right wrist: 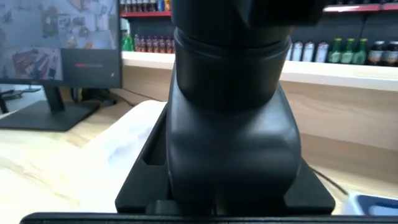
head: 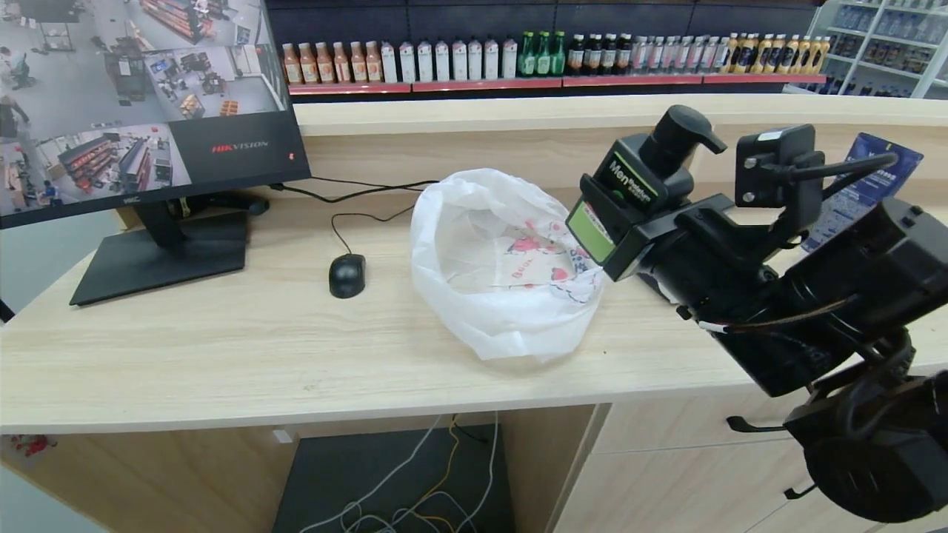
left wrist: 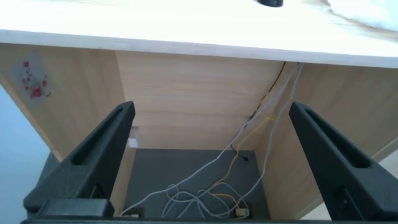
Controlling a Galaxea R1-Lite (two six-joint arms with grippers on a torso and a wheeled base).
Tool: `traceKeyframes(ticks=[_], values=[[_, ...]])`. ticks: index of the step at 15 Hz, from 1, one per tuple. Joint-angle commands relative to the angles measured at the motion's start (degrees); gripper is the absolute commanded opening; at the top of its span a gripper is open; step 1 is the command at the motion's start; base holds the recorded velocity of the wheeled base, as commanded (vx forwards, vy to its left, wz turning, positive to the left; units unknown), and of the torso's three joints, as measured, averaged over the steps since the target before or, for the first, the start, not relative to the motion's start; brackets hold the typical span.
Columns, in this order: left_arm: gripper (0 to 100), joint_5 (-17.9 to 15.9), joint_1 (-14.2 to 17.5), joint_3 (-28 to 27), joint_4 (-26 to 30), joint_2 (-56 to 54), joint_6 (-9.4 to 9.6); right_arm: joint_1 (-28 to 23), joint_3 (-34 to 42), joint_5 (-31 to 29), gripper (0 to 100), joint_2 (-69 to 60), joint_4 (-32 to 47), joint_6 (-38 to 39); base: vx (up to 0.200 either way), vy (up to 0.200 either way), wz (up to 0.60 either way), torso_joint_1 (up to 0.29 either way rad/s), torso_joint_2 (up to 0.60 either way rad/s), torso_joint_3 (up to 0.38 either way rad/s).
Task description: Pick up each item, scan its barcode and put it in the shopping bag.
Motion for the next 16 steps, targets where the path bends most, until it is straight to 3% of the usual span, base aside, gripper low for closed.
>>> traceKeyframes(ticks=[1, 10, 16], values=[[100, 0.02, 0.01, 0.00, -0.02, -0.02, -0.02, 0.88, -3.26, 0.07, 0, 1.61, 0.71, -0.01, 0.000, 0.000, 0.00, 0.000, 0.00, 0.000], [100, 0.02, 0.01, 0.00, -0.02, -0.02, -0.02, 0.96, -22.50, -1.68, 0, 10.13, 16.44, -0.19, 0.000, 0.000, 0.00, 0.000, 0.00, 0.000], [100, 0.02, 0.01, 0.00, -0.02, -0.02, -0.02, 0.96, -31.03, -3.27, 0, 13.91, 27.78, -0.01, 0.000, 0.000, 0.00, 0.000, 0.00, 0.000]])
